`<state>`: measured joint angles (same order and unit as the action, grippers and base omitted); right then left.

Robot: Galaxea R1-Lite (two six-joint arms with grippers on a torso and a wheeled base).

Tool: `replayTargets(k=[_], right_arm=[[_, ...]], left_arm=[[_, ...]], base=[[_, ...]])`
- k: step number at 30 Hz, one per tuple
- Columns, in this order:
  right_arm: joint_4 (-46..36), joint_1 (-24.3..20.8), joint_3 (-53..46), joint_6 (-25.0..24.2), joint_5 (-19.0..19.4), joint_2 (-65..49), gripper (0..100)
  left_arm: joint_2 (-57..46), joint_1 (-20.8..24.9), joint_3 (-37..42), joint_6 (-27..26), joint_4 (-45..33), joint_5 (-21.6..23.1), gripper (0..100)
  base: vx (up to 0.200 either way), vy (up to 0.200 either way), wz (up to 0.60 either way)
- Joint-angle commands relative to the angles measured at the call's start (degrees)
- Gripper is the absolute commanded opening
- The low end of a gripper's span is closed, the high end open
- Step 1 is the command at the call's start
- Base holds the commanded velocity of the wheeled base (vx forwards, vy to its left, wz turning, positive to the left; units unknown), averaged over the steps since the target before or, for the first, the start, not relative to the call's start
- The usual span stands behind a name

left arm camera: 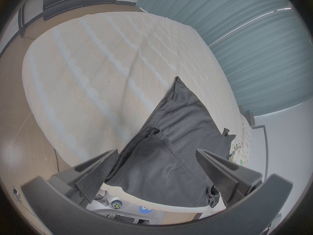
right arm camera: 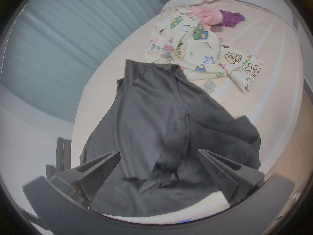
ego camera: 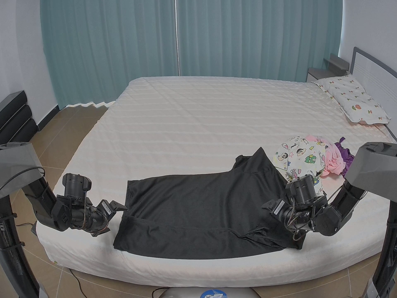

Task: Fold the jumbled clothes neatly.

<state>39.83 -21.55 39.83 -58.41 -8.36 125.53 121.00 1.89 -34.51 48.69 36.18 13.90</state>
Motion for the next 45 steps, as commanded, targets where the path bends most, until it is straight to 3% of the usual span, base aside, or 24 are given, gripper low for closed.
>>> replayTargets(k=[1, 14, 15, 35, 45], right_arm=[[2.3, 2.9, 1.9, -0.3, 1.1, 5.2, 100], [2.5, 2.3, 6.6, 0.0, 1.5, 9.4, 100], [2.5, 2.3, 6.6, 0.0, 1.5, 9.4, 0], [2.4, 3.4, 5.6, 2.2, 0.7, 6.2, 0], [-0.3, 6.6, 6.7, 3.9, 1.6, 0.8, 0]], left_arm=[[0.0, 0.0, 0.1, 0.1, 0.0, 0.0, 100], [0.0, 0.0, 0.0, 0.1, 0.0, 0.0, 100], [0.0, 0.0, 0.0, 0.1, 0.0, 0.0, 100], [0.0, 0.0, 0.0, 0.1, 0.0, 0.0, 100], [0.0, 0.0, 0.0, 0.1, 0.0, 0.0, 100]], base=[[0.000, 0.000, 0.00], [0.000, 0.000, 0.00], [0.000, 0.000, 0.00], [0.000, 0.000, 0.00], [0.000, 0.000, 0.00]])
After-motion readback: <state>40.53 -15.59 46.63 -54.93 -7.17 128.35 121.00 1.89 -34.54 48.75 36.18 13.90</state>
